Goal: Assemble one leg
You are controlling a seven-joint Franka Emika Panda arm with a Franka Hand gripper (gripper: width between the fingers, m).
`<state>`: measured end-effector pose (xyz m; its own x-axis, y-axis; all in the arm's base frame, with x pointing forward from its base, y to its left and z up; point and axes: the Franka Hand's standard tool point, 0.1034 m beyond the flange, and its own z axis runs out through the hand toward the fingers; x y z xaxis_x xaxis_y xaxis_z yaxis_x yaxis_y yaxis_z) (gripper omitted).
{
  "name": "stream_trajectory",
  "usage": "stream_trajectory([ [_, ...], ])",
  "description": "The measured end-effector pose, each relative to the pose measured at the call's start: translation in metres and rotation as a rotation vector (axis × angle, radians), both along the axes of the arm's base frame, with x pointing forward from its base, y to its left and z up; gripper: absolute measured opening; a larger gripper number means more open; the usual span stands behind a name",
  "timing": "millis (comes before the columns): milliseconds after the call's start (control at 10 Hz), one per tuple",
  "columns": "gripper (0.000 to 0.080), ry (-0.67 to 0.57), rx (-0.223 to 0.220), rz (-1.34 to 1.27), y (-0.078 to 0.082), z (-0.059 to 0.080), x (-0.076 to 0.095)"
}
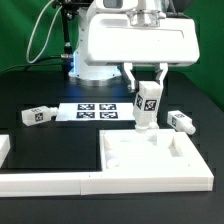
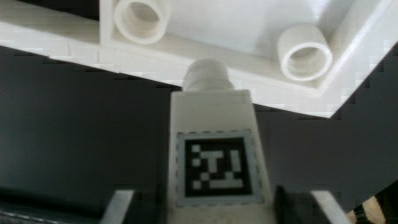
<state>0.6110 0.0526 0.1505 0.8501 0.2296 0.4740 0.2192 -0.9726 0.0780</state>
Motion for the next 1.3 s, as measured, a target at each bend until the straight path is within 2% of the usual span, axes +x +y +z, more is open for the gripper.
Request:
stream_trajectory([
  [100, 0.0284, 0.007, 0.011, 0.001, 0.011, -0.008, 0.003],
  [300, 0.0284, -0.002, 0.045, -0.001, 0.033, -0.022, 0.021],
  [400, 0.0284, 0.010, 0.097, -0.051, 0.053, -0.022, 0.026],
  [500, 0.0284, 0.030, 0.112, -0.069, 0.073, -0.019, 0.026],
  [600, 0.0284, 0.016, 0.066, -0.025, 0.065, -0.019, 0.027],
  [1000, 0.0284, -0.011, 0.055, -0.026, 0.057, -0.023, 0.027],
  [1100, 0.0284, -0.009, 0.050, -0.027, 0.051, -0.027, 0.026],
  [1300, 0.0284, -0.004, 0.052, -0.030, 0.050, -0.030, 0.025],
])
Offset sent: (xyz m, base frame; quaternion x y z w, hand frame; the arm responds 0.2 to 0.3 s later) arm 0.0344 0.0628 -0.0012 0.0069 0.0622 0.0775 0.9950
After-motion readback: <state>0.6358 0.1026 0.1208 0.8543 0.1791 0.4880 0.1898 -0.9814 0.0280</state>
